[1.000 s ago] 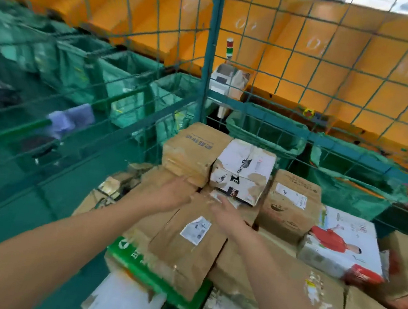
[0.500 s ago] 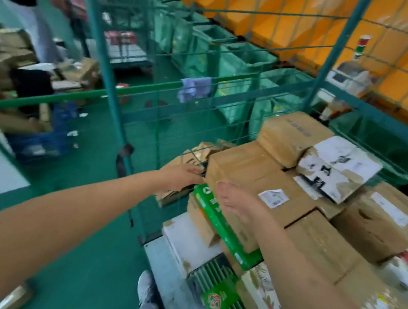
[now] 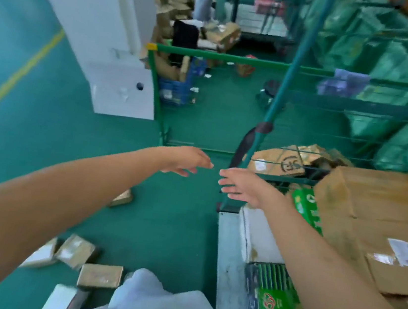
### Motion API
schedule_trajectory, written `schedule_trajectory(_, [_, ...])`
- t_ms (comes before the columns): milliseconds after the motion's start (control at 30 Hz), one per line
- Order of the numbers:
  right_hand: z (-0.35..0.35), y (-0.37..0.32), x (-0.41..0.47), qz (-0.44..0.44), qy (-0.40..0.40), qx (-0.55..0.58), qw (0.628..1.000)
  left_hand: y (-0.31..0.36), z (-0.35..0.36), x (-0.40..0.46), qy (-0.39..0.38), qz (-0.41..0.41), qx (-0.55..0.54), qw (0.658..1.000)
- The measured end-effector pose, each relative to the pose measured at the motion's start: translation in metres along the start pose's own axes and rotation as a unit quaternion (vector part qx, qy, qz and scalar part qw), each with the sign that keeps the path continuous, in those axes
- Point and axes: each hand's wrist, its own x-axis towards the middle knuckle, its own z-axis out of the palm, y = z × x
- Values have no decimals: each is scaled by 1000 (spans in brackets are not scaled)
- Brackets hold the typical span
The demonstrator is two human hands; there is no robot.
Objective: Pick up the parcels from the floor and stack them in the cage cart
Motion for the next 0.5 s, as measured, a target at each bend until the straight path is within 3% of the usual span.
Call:
schedule_trajectory(300, [162, -104, 87, 5, -106, -105, 989, -156, -136, -46, 86, -72, -97, 989])
schedule_trajectory(500, [277, -162, 127, -21, -189, -185, 964, -257, -201, -87, 162, -130, -186, 960])
